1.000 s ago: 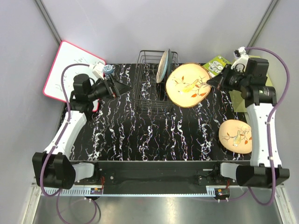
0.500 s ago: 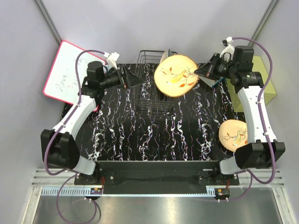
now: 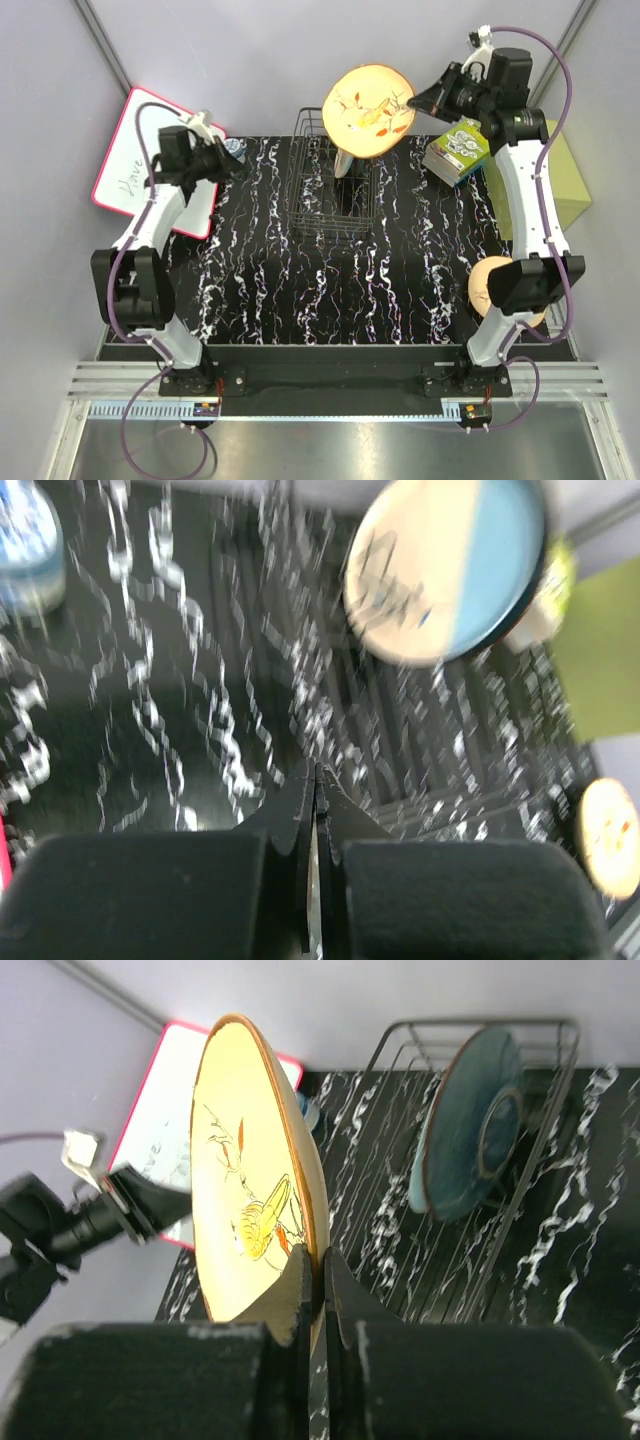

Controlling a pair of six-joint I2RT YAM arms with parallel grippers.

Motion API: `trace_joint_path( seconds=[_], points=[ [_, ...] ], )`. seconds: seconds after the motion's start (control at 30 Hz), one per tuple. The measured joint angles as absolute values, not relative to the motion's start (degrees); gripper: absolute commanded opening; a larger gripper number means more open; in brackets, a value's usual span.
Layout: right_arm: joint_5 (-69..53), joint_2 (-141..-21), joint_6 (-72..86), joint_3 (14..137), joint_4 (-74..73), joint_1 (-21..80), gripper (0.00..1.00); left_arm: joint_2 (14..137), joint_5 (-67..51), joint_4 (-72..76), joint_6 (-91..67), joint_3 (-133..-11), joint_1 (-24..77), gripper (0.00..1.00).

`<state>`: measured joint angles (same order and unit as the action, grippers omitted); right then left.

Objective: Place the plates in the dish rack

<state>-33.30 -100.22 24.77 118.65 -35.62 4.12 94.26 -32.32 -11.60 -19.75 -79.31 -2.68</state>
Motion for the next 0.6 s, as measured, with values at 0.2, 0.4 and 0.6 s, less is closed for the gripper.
trace_joint_path(
  seconds=[0.2,0.4,0.6],
  points=[
    [-27.79,-108.14,21.61,129.84,-36.82,4.23,0.00,100.03,-30.65,-13.23,-18.11,-75.33,4.34,0.00],
    [-20.05,-114.65,18.24,136.92,-39.40,5.23,0.00,106.15,-30.83,-11.86,-20.80,-75.48,7.07,0.00],
    [-14.83,-119.90,15.57,140.70,-41.91,7.79,0.00,110.65,-30.59,-11.33,-21.43,-78.41,7.99,0.00]
  ],
)
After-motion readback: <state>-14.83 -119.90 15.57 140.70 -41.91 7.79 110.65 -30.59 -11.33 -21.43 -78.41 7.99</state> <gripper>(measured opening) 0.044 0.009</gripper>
